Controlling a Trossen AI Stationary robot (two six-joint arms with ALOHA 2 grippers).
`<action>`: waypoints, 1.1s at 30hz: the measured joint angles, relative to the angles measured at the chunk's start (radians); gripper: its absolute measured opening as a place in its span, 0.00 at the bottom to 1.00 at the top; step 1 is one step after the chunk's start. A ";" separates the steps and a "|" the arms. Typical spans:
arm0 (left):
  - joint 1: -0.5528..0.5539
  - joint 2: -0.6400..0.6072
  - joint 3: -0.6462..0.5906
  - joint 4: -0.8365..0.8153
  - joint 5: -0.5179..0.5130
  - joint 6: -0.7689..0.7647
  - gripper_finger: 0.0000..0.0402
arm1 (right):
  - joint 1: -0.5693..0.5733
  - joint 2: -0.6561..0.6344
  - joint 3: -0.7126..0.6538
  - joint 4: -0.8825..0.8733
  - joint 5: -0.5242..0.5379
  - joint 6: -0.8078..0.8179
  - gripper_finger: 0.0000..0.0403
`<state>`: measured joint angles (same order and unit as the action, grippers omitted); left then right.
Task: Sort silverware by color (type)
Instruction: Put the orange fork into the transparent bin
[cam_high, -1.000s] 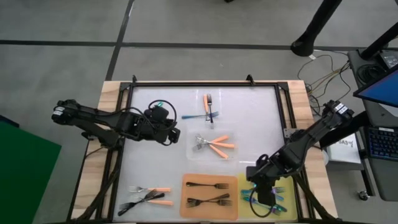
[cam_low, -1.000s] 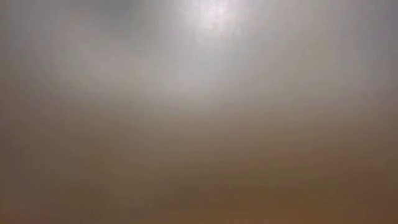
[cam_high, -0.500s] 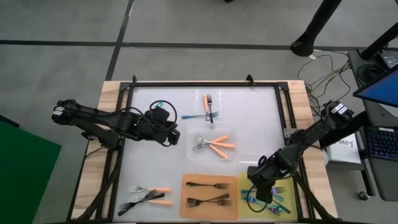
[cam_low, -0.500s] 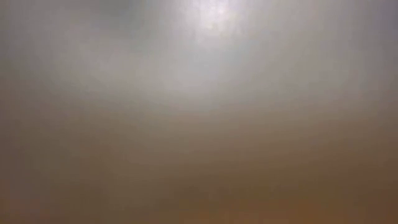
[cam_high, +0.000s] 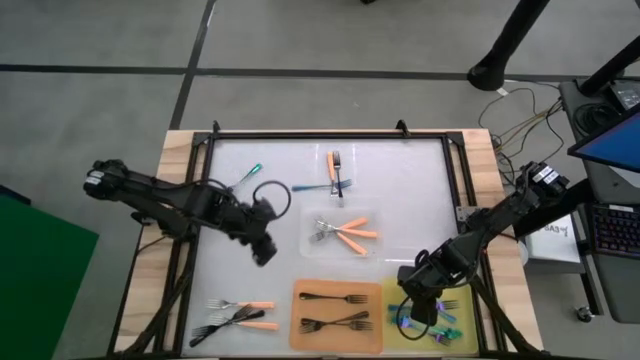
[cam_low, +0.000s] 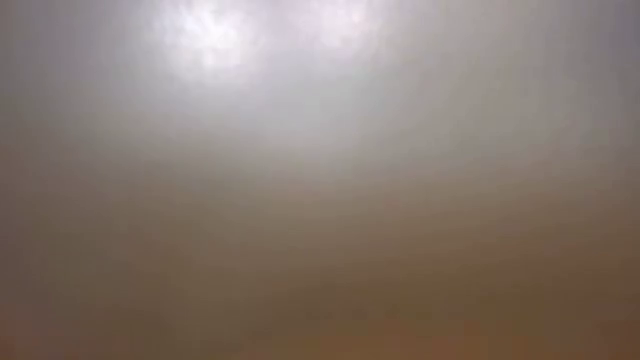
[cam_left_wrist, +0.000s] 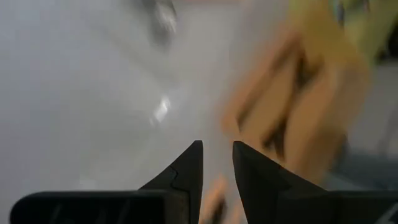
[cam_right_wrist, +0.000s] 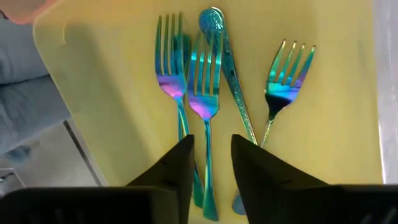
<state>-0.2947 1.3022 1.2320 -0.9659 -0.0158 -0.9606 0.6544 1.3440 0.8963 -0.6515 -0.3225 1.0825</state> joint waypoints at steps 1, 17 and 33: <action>-0.017 0.000 0.000 -0.016 0.036 -0.020 0.18 | 0.000 -0.002 0.003 -0.007 0.000 -0.005 0.25; -0.439 0.024 -0.097 -0.064 0.032 -0.572 0.18 | -0.086 -0.056 0.040 -0.138 0.038 -0.148 0.27; -0.560 0.231 -0.097 -0.012 0.033 -0.550 0.18 | -0.240 -0.068 0.044 -0.164 0.035 -0.296 0.23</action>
<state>-0.8543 1.5336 1.1347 -0.9776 0.0174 -1.5108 0.4147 1.2762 0.9401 -0.8155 -0.2878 0.7866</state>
